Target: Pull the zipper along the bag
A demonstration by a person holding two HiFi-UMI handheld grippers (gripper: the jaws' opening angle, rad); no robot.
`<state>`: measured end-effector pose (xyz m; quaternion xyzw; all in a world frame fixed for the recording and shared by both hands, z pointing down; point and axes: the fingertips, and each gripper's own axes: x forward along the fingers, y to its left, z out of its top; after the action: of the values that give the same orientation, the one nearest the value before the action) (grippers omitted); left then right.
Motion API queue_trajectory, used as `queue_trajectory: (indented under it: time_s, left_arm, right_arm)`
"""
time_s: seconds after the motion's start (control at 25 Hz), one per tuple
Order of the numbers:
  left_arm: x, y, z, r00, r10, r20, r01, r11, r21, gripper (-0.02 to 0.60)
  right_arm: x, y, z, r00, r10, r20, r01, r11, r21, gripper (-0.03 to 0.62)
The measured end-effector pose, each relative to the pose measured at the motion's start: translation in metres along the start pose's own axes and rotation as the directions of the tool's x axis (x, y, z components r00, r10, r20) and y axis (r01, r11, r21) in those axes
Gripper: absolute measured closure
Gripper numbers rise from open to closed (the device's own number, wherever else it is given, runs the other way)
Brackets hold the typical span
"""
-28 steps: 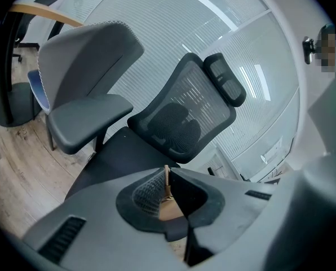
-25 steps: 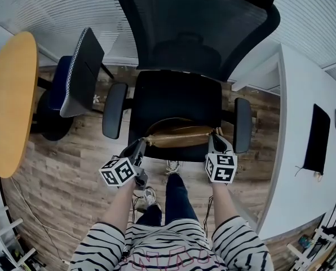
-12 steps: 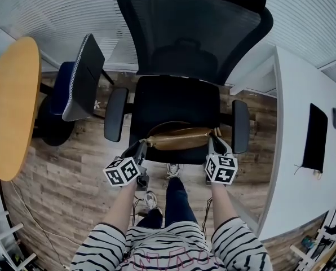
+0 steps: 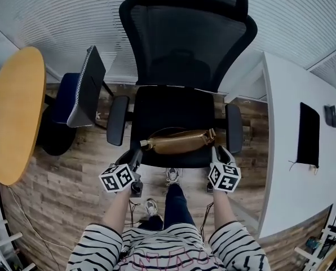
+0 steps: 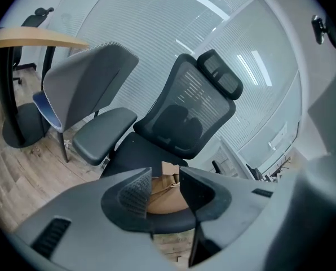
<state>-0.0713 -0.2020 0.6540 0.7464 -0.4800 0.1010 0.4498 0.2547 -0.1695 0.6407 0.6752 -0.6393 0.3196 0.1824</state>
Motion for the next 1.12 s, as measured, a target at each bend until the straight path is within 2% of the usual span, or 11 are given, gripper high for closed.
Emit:
queue_trajectory:
  time_s: [0.16, 0.32, 0.48, 0.8, 1.04, 1.12]
  left_arm:
    - [-0.029, -0.018, 0.017, 0.998, -0.035, 0.051, 0.032, 0.997, 0.076, 0.453]
    - [-0.059, -0.041, 0.035, 0.992, -0.079, 0.099, 0.06, 0.982, 0.181, 0.453]
    - [-0.093, -0.065, 0.045, 0.982, -0.121, 0.146, 0.077, 0.958, 0.276, 0.453]
    - [-0.153, -0.112, 0.048, 0.956, -0.227, 0.188, 0.138, 0.907, 0.397, 0.454]
    - [-0.196, -0.14, 0.049, 0.931, -0.304, 0.203, 0.177, 0.861, 0.477, 0.458]
    - [-0.21, -0.146, 0.047, 0.925, -0.317, 0.208, 0.18, 0.85, 0.495, 0.476]
  right_arm:
    - [-0.028, 0.013, 0.006, 0.999, 0.02, 0.051, -0.02, 1.0, 0.009, 0.502]
    - [-0.06, 0.029, 0.017, 0.993, 0.032, 0.117, -0.034, 0.999, 0.016, 0.502]
    - [-0.097, 0.048, 0.027, 0.98, 0.054, 0.191, -0.056, 0.998, 0.009, 0.502]
    - [-0.168, 0.089, 0.035, 0.945, 0.135, 0.298, -0.141, 0.99, -0.001, 0.502]
    - [-0.212, 0.106, 0.047, 0.917, 0.139, 0.374, -0.138, 0.99, -0.029, 0.508]
    - [-0.227, 0.112, 0.05, 0.908, 0.145, 0.393, -0.139, 0.989, -0.044, 0.514]
